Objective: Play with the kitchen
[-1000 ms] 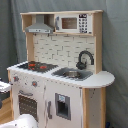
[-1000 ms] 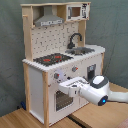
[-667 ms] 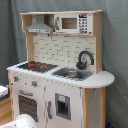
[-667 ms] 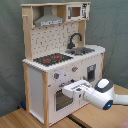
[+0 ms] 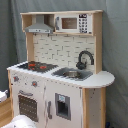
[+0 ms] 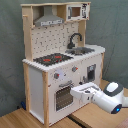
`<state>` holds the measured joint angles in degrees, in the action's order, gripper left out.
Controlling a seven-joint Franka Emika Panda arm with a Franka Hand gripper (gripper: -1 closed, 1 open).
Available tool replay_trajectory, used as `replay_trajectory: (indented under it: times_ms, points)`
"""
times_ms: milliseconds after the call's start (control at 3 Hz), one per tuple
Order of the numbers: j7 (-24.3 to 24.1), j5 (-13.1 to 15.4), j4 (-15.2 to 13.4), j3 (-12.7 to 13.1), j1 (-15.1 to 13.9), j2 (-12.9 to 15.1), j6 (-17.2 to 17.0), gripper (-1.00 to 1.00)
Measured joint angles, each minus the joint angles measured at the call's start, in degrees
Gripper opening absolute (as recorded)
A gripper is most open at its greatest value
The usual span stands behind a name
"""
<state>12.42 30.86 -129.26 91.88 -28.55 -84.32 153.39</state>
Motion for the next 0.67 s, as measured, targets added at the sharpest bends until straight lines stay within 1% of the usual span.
replay_trajectory:
  times_ms: [667]
  points:
    - [-9.2,0.0,-5.0,1.3,4.9,0.0,-1.9,1.0]
